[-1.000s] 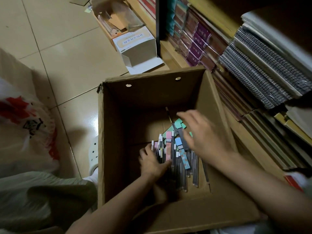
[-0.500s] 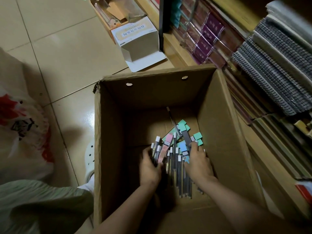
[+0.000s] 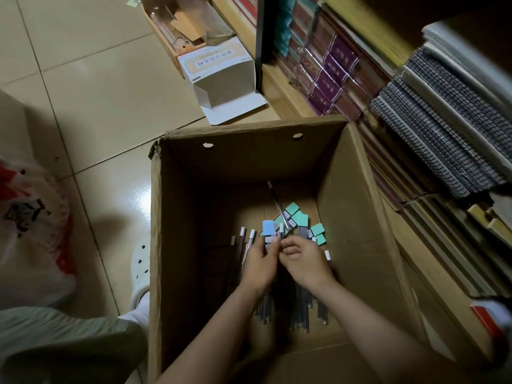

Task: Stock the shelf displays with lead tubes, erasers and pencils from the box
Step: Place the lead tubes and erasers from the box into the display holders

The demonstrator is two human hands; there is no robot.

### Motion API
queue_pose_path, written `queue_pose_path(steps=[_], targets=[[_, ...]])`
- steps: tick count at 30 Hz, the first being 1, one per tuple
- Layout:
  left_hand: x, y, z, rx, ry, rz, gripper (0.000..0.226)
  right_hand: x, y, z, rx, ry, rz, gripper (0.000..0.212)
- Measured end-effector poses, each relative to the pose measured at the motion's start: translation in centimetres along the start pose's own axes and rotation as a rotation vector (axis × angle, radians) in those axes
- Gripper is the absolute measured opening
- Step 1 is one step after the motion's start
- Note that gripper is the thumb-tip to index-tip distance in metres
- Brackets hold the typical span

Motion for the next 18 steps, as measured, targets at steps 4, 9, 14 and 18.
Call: queue_pose_path(steps=[4,9,14,18], targets=[[1.2,1.7,-0.8,0.1,0.044,0.233,0.014,1.4,1.8,-0.1,-0.322,0.049,0.291,0.029],[1.3,2.2,-2.3,0.513,0.0,0.228,0.027,2.8,1.1,0.0,-0.546,-0.033,0.277,0.06],[1.3,1.5,-2.5,0.737,-0.02,0.278,0.046,2.6,1.3,0.5,-0.516,-0.038,0.283,0.053],[1.3,1.1,-1.8,0.726,0.052,0.322,0.036,1.7,1.9,1.6,-0.134,-0.139,0.285,0.039]])
Point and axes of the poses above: each hand's wrist, its own x-axis towards the middle knuckle, its own y-axis out of the back of the hand, z = x × y, the point moved 3 cm from there along x, towards the middle knuckle, and after that the axes turned 4 degrees about x, right-handed, at the moved point
